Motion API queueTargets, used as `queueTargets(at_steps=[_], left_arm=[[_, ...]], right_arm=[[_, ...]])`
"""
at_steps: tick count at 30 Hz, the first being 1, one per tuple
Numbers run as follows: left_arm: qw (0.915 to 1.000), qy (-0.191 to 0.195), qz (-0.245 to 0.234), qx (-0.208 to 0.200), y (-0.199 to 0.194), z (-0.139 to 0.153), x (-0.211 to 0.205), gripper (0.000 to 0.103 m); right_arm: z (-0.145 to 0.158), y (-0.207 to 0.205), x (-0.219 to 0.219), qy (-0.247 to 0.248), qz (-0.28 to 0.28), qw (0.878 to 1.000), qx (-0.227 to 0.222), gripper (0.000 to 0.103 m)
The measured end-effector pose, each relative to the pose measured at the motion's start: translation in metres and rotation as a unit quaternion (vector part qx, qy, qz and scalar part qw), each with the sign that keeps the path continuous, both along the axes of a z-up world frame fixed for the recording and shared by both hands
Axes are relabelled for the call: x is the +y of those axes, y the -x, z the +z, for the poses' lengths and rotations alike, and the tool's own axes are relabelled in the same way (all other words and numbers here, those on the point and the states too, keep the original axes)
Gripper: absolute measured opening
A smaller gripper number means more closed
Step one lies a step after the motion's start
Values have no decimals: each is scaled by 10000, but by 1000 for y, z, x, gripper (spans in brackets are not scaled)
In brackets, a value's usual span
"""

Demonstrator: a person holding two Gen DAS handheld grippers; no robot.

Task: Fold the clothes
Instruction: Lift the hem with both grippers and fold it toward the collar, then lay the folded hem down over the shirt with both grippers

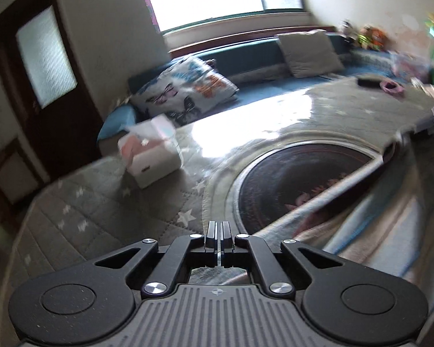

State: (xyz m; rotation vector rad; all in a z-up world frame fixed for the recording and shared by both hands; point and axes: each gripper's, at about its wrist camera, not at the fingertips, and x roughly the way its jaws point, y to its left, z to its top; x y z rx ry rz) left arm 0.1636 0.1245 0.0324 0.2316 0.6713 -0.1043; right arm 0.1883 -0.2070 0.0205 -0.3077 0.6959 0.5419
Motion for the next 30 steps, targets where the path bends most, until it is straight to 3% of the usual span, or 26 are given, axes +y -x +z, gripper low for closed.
queueTargets(at_steps=[5,7,9,19,25,27,30], left_arm=[[9997,211,139,44,17,4,14,9],[9991,303,255,135,27,1,21,16],[9980,409,408,254,35,-4,28,33],[9895,934,900,643,42,-16,41,37],[9834,1230,1049,823,37,-22,46,35],[9834,1264,1021,812,37,-21,45,20],[9864,1124,968,713,39,-18,38,13]], right_arm=[[-16,-17,-11,-147,-273,9993,197,19],[-16,-18,-16,-243,-236,9991,256,22],[-15,-16,-22,-345,-247,9986,318,25],[-10,-6,-51,-1047,-437,9915,635,30],[-9,-1,-68,-1313,-750,9869,567,34],[-11,-2,-74,-1319,-877,9857,576,38],[-19,-5,-79,-1293,-981,9844,674,38]])
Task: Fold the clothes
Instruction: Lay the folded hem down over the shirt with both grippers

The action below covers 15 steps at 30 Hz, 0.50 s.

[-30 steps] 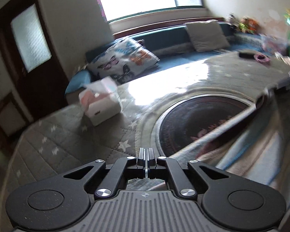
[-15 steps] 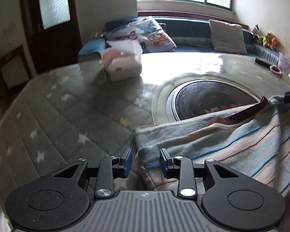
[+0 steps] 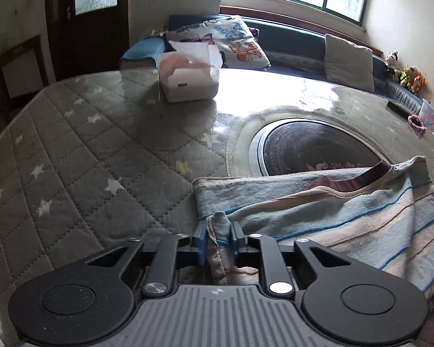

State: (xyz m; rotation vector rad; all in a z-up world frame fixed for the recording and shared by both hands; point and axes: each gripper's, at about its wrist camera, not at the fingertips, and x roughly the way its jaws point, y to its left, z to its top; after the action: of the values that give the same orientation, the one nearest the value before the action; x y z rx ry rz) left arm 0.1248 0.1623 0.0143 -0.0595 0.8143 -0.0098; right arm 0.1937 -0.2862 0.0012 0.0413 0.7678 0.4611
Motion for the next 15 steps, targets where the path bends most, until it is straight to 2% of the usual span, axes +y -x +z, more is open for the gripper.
queueTargets(at_steps=[9,10,12,15], left_arm=[[9976,-398,-120,-558,8,27,-16,10],[9968,-419,-147,-661,9,33,-18,10],[9946,-476,-208,-894,10,45,-22,10],[9902,-524,-255,-1266,10,59,-26,10]], right_arm=[[-18,-24,5,-63,-104,9999,57,37],[-21,-28,6,-58,-123,9999,82,34],[-25,-33,8,-88,-118,9998,129,12],[-22,-29,8,-120,-171,9998,-27,6]])
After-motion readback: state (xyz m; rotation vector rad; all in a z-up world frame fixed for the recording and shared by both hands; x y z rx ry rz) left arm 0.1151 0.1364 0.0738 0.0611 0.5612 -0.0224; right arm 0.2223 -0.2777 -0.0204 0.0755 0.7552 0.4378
